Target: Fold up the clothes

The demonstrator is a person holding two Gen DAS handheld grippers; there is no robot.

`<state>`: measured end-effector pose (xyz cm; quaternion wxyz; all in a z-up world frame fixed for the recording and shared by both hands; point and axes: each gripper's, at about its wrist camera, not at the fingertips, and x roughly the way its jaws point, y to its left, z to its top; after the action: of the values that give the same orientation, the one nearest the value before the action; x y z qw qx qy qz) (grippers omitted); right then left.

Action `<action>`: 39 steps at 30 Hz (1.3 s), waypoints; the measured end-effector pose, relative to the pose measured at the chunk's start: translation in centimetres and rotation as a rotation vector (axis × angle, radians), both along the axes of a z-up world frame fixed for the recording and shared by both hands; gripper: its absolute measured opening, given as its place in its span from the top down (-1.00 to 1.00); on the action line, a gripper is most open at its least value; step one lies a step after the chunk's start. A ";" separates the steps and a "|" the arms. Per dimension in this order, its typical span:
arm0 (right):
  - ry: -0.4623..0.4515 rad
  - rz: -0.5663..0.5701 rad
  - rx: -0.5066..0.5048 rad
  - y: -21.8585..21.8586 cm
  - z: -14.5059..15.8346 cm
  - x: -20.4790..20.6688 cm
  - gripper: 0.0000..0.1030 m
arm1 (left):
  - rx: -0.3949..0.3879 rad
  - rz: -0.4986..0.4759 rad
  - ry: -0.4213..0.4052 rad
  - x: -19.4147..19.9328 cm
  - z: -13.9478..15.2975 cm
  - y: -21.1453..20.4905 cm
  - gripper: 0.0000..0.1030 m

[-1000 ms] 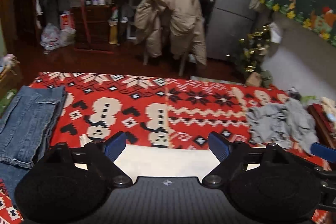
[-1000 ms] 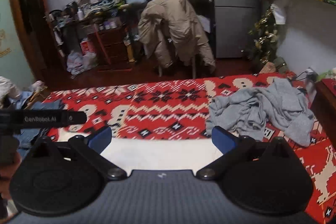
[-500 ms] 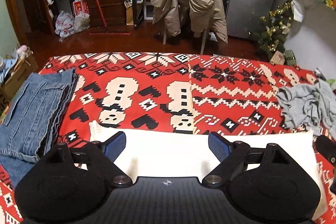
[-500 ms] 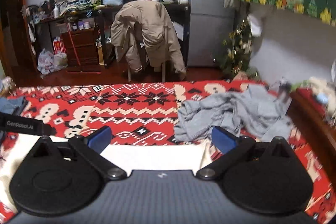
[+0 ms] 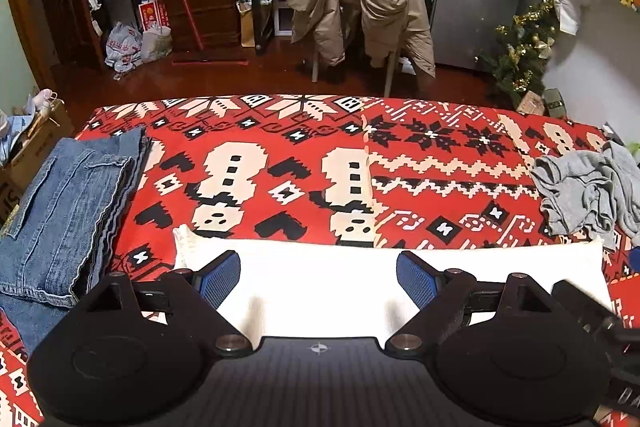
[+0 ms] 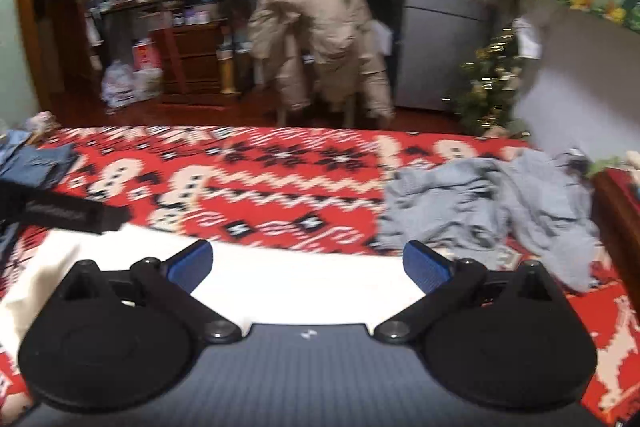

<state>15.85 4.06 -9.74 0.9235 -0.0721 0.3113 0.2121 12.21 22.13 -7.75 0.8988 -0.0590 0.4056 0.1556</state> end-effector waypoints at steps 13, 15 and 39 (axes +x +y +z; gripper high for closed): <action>-0.092 -0.004 -0.059 2.4 -0.1 -2.4 -0.99 | -0.019 -0.005 0.004 -0.2 -0.2 -0.2 -0.64; -0.093 -0.038 -0.047 2.1 -0.3 -2.2 -0.99 | -0.029 -0.012 0.005 -0.1 -0.4 -0.1 -0.64; 0.007 -0.002 0.052 4.0 -3.6 2.2 1.00 | -0.482 -0.065 -0.057 1.9 -4.0 3.2 0.99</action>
<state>18.02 8.10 -13.36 0.9242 -0.0471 0.3087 0.2196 14.13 25.34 -11.76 0.8742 -0.2630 0.4074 0.0238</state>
